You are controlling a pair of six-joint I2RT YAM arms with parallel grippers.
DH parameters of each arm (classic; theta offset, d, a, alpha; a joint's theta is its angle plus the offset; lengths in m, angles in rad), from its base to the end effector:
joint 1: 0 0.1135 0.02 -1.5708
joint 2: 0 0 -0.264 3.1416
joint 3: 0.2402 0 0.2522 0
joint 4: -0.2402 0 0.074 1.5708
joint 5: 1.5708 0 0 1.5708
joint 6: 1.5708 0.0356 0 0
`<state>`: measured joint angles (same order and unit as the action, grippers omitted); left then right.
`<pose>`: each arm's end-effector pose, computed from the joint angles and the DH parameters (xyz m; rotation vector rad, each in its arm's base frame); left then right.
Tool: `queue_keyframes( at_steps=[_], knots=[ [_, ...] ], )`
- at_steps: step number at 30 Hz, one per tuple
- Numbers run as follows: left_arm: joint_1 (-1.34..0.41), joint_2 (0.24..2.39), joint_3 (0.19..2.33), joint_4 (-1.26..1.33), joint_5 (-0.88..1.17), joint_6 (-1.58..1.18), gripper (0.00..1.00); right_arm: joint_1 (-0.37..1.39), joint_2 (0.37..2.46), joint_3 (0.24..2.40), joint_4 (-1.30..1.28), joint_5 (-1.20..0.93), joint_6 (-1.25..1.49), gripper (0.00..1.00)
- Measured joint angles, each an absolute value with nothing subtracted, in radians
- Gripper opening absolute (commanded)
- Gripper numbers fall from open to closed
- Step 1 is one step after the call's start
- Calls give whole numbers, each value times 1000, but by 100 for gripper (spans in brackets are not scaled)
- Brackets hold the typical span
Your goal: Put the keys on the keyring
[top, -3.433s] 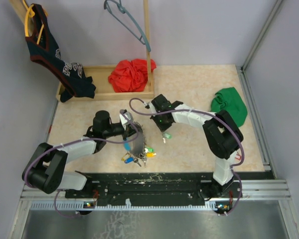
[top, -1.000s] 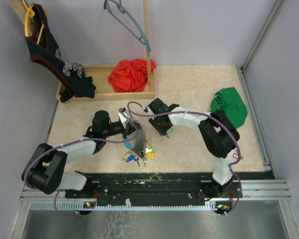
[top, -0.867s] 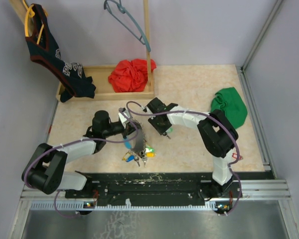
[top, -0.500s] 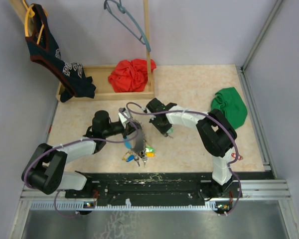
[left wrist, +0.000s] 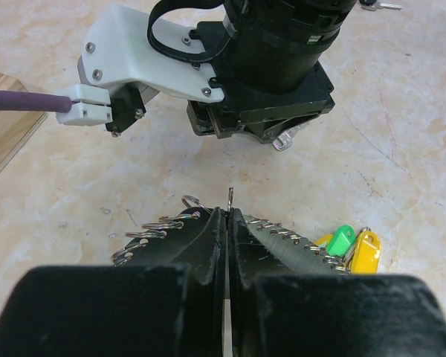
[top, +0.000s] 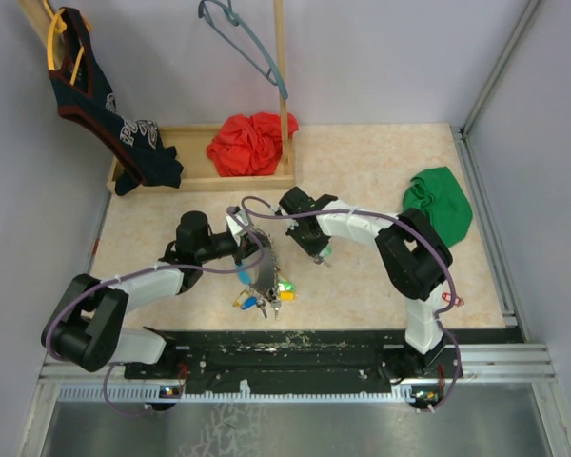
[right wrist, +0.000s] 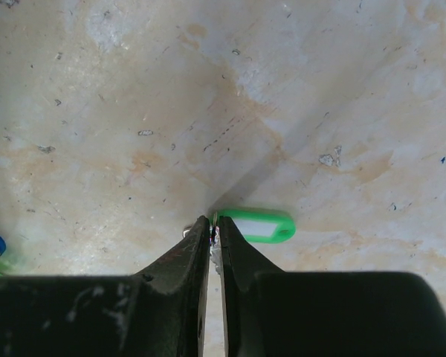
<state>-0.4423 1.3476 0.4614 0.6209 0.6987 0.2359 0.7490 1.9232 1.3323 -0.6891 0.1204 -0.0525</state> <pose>0.2258 -0.1323 0.1926 1.0564 1.5091 -0.7828 0.2807 0.2551 0.1699 -1.0801 2.6133 -0.0189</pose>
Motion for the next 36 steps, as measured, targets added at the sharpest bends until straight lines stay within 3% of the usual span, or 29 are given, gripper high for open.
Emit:
queue_keyframes(
  at_steps=[5,7,19,30,36],
  knots=[
    [-442,1348,461,621,699,236,1,749,1924,1345,-702,121,-53,6],
    [-442,1348,461,621,699,236,1,749,1924,1349,-705,123,-53,0],
    [-442,1348,461,621,700,236,1,748,1903,1336,-673,95,-60,0],
    [-442,1298,448,628,735,236,1,680,1506,961,-282,-126,-105,0],
    [-442,1250,448,628,746,236,1,663,1391,867,-81,-179,-152,0]
  ],
)
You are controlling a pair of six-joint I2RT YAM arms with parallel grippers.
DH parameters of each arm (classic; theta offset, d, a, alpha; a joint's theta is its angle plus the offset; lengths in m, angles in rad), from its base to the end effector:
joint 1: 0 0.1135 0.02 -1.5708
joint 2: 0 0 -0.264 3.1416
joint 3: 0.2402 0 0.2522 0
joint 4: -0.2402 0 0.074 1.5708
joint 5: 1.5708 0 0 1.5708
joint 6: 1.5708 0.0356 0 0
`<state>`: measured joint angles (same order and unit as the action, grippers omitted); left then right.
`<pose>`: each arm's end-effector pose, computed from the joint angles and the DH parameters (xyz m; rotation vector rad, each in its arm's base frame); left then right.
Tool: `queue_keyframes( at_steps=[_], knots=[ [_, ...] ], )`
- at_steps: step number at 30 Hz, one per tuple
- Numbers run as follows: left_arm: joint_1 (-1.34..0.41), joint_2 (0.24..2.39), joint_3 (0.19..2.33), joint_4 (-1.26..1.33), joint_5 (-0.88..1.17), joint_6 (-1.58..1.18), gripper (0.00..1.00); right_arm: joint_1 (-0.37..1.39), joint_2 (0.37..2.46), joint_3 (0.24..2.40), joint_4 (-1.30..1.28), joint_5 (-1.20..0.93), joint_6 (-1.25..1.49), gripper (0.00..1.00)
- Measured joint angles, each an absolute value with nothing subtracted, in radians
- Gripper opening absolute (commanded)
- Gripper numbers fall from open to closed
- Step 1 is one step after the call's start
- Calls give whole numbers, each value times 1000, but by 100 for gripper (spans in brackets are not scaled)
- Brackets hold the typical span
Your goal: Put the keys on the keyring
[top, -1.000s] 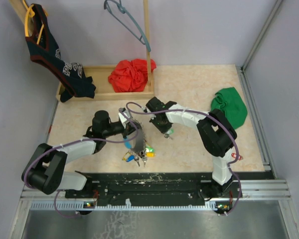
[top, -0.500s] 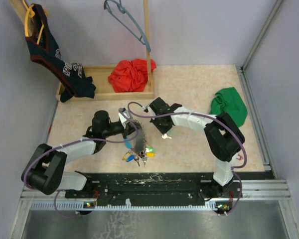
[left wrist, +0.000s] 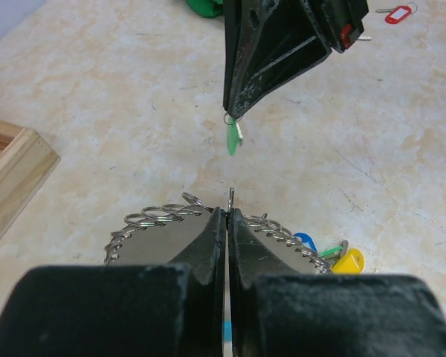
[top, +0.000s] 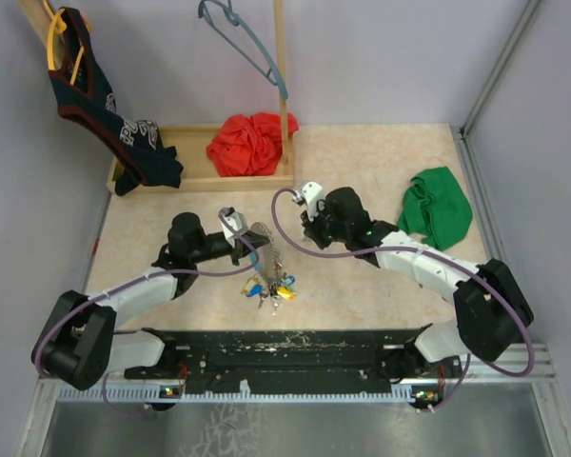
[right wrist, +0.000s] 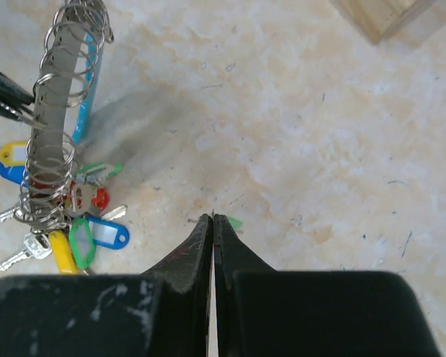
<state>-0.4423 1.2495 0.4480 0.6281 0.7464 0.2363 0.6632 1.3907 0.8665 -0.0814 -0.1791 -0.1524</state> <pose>0.2145 -0.1283 0.2125 1.0774 1.3966 -0.7973 0.2360 0.1924 0.2405 -0.9693 1.9822 0.4832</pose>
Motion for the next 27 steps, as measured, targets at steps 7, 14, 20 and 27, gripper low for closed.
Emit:
queue_keyframes(
  at_steps=[7,14,20,27],
  knots=[
    [-442,1233,448,648,781,218,1,627,1325,718,241,-259,-157,0],
    [-442,1228,448,672,821,210,1,607,1312,587,557,-423,-114,0],
    [-442,1230,448,701,869,219,1,553,1335,516,860,-586,-9,0],
    [-442,1250,448,727,935,276,1,550,1397,480,1018,-791,16,0]
  ],
)
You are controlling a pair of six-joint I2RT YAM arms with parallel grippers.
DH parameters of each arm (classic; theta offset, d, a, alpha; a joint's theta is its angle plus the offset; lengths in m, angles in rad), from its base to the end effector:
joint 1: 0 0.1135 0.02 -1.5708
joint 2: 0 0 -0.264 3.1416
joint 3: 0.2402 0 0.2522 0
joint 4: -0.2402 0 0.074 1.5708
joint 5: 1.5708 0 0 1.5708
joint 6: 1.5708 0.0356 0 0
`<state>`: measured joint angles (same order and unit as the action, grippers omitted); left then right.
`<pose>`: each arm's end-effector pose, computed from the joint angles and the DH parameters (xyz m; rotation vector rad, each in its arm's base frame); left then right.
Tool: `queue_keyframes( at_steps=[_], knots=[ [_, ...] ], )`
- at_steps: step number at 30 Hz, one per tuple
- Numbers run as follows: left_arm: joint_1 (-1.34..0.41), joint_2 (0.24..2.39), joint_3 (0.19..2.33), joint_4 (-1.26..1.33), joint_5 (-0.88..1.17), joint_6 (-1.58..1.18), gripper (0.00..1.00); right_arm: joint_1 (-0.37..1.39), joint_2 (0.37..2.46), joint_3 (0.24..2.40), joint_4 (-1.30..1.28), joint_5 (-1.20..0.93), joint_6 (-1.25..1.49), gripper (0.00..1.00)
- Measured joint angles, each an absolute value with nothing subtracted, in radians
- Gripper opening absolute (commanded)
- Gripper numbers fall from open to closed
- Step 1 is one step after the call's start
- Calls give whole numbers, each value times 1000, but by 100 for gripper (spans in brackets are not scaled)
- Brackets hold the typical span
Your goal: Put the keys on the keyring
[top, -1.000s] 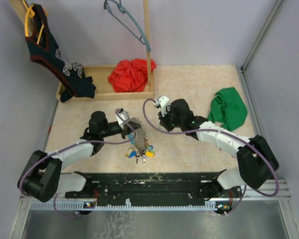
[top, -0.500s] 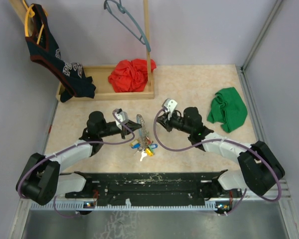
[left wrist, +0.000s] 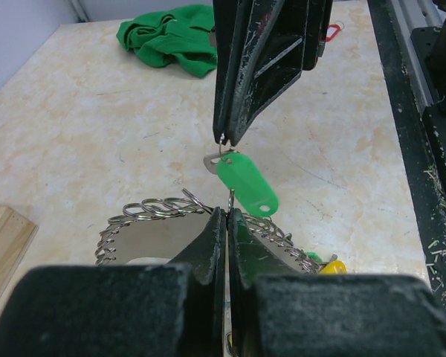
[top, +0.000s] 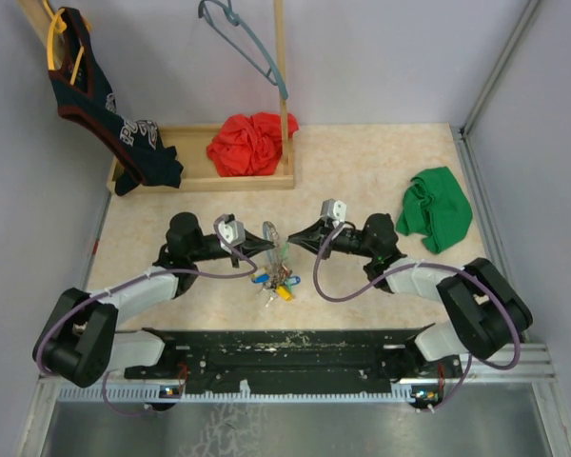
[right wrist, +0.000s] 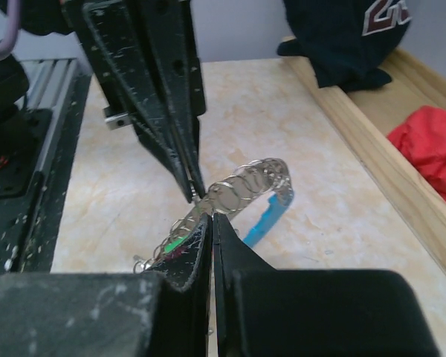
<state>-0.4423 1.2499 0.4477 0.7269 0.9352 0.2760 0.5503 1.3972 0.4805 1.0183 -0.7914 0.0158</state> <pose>0.2092 -0.1308 0.2225 1.2097 1.1817 -0.8886 0.2165 0.1626 0.2257 -1.0244 1.2151 1.0246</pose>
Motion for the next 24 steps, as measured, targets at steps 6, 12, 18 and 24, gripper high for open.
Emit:
queue_keyframes(
  at_steps=[6,12,18,24],
  knots=[
    [-442,1283,448,734,981,342,1,549,1433,477,1077,-917,-17,0],
    [-442,1284,429,762,1014,406,0,548,1433,477,1061,-986,-92,0],
    [-442,1289,411,805,1040,440,0,548,1433,481,1006,-1015,-157,0],
    [-442,1296,404,837,1064,442,0,548,1433,495,978,-1020,-191,0]
  ],
)
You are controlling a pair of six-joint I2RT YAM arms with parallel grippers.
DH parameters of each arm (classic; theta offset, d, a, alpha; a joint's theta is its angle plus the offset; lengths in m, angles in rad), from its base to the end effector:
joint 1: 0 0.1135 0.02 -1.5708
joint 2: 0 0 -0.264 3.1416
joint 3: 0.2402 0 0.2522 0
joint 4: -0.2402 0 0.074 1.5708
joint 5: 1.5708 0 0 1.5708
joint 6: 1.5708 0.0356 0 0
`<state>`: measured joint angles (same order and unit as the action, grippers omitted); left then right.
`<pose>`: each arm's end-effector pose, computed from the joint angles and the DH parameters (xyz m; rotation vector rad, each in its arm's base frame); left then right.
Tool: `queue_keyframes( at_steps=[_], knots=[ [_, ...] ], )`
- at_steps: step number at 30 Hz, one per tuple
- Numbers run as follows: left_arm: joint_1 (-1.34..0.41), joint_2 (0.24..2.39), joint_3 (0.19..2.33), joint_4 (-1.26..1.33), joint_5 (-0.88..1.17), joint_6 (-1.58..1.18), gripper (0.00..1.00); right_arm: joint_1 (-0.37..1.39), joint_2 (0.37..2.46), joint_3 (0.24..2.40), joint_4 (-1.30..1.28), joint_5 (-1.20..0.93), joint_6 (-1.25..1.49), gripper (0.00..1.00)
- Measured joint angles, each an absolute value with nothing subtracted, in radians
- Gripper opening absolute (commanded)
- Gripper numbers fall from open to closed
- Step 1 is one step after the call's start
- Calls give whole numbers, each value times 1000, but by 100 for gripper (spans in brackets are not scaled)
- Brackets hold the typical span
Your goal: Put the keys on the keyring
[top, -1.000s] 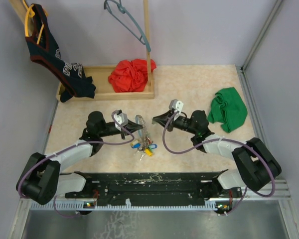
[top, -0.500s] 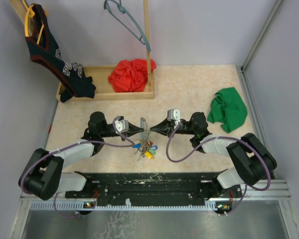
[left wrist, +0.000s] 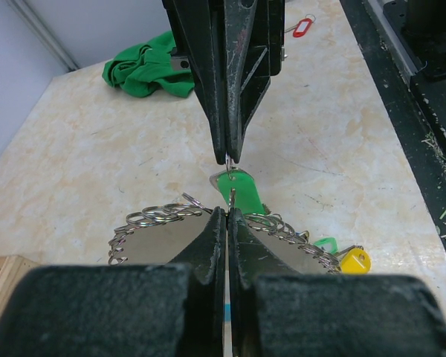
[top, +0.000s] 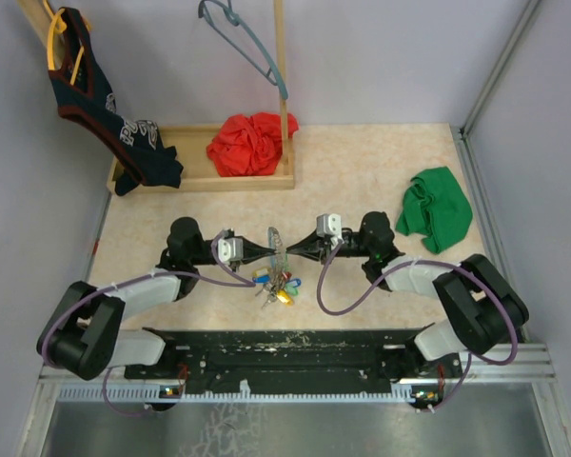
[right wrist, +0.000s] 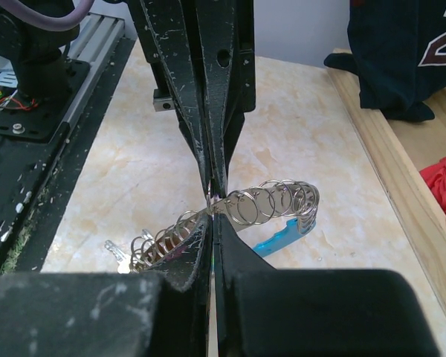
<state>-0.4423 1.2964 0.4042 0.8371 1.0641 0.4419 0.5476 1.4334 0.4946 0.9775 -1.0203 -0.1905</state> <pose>0.2036 -0.1309 0.2096 1.3558 0.9687 -0.8572 0.2143 0.1662 0.2164 -1.2887 1.0314 1.0491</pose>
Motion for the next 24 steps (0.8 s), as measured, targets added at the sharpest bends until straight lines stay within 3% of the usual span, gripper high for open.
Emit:
queue_keyframes(
  at_steps=[24],
  knots=[
    [-442,1317,400,876,1082,424,0,563,1433,532,872,-1021,-252,0]
  ],
)
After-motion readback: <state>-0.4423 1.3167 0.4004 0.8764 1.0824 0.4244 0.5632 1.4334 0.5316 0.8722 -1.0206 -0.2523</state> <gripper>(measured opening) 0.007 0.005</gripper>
